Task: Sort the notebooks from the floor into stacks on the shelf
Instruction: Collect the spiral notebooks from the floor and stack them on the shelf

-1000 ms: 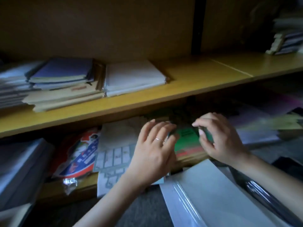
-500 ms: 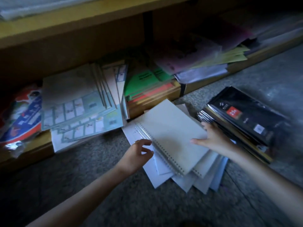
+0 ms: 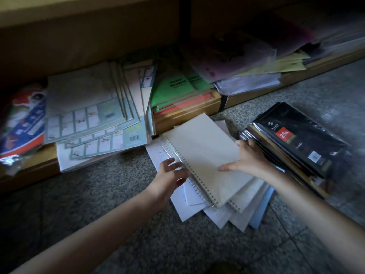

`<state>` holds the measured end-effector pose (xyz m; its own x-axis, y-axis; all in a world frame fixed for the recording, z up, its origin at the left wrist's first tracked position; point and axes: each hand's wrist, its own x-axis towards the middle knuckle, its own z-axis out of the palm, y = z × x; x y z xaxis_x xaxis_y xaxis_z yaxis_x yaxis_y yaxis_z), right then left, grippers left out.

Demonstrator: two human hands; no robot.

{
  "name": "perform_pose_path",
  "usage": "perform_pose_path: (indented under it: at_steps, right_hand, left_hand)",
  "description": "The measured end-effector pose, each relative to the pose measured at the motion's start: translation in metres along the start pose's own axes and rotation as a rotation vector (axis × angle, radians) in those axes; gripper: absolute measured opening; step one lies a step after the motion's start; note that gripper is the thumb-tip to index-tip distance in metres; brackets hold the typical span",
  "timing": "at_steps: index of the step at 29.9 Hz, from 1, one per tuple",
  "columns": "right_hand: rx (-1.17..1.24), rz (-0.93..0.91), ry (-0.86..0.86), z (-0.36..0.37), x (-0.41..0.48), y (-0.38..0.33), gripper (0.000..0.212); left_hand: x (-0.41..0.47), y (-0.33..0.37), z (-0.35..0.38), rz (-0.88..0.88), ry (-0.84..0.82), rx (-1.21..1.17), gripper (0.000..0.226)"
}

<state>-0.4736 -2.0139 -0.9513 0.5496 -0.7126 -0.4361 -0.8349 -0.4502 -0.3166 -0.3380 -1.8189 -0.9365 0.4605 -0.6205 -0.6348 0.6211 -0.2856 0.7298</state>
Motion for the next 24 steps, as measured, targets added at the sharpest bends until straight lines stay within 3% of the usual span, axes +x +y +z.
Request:
perform_pose_path:
  at_steps: [3, 7, 11, 15, 18, 22, 24]
  right_hand:
    - [0.039, 0.005, -0.028, 0.000, 0.001, 0.002, 0.120]
    - [0.096, 0.028, -0.050, 0.004, -0.005, 0.006, 0.123]
    - [0.165, 0.036, -0.038, 0.008, -0.009, 0.009, 0.134]
    - [0.270, -0.043, 0.032, 0.007, -0.012, 0.013, 0.108]
    - [0.396, -0.094, 0.105, 0.014, -0.020, 0.019, 0.099]
    - [0.789, -0.199, 0.308, 0.022, -0.046, 0.017, 0.063]
    - [0.949, -0.260, 0.343, 0.014, -0.055, 0.006, 0.057]
  left_hand:
    - [0.005, 0.001, 0.003, 0.012, -0.080, 0.097, 0.065]
    - [0.006, 0.000, 0.017, 0.079, -0.094, 0.106, 0.045]
    - [-0.002, -0.007, 0.032, 0.097, -0.185, 0.074, 0.055]
    - [-0.008, -0.013, 0.034, 0.207, -0.271, 0.250, 0.075]
    - [-0.017, -0.014, 0.036, 0.294, -0.311, 0.357, 0.076]
    - [-0.039, 0.008, 0.028, 0.555, -0.343, 0.425, 0.070]
    - [-0.053, 0.032, 0.023, 0.691, -0.389, 0.462, 0.071]
